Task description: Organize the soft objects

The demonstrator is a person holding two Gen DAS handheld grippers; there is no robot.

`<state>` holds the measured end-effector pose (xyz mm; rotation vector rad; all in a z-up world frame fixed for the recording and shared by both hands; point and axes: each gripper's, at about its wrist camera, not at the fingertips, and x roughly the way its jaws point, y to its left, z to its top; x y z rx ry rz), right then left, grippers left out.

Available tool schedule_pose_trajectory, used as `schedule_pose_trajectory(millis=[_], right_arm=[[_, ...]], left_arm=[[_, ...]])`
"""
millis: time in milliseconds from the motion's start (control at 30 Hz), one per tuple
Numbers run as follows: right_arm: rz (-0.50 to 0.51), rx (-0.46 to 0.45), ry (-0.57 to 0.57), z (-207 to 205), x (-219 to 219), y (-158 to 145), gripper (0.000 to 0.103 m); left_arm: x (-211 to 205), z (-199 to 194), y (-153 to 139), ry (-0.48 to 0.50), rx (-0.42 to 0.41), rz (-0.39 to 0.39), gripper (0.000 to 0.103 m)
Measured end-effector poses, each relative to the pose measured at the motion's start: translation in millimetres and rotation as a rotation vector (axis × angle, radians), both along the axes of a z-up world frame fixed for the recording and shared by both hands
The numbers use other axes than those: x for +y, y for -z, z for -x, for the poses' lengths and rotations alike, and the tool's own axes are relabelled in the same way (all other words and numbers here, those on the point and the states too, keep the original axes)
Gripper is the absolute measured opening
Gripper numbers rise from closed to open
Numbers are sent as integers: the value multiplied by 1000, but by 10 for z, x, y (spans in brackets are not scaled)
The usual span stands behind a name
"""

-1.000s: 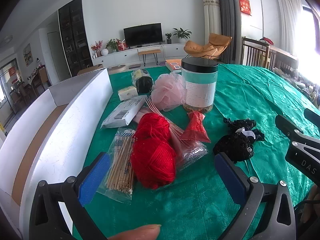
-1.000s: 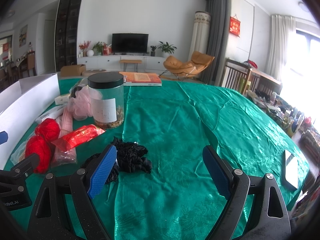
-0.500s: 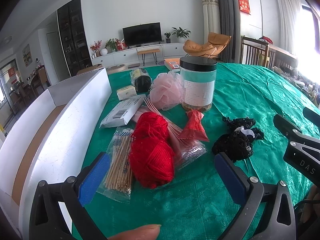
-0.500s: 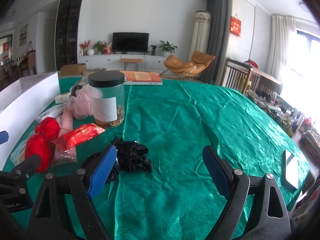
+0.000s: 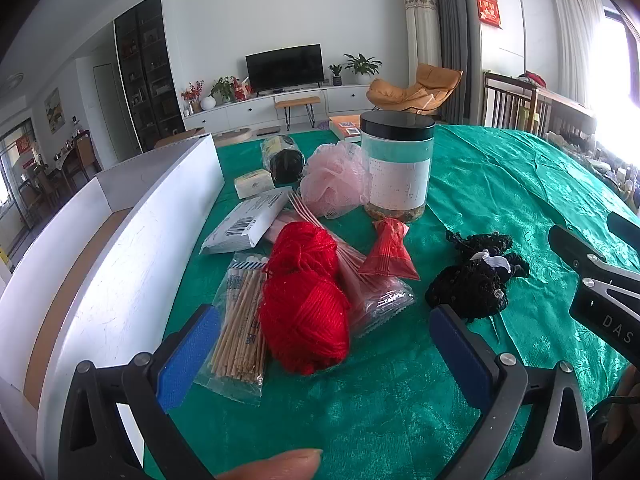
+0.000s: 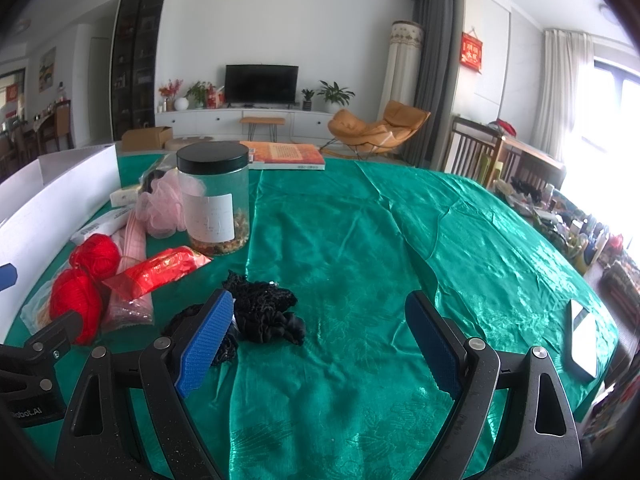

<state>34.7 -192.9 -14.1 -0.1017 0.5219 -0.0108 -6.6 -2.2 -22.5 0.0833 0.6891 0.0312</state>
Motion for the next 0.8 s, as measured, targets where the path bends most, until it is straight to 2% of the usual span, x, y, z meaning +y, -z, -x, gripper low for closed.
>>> schedule_pose_trajectory(millis=[800], right_arm=[[-1, 4, 0, -7, -16, -10, 90]], left_arm=[[19, -6, 113, -1, 36, -1, 103]])
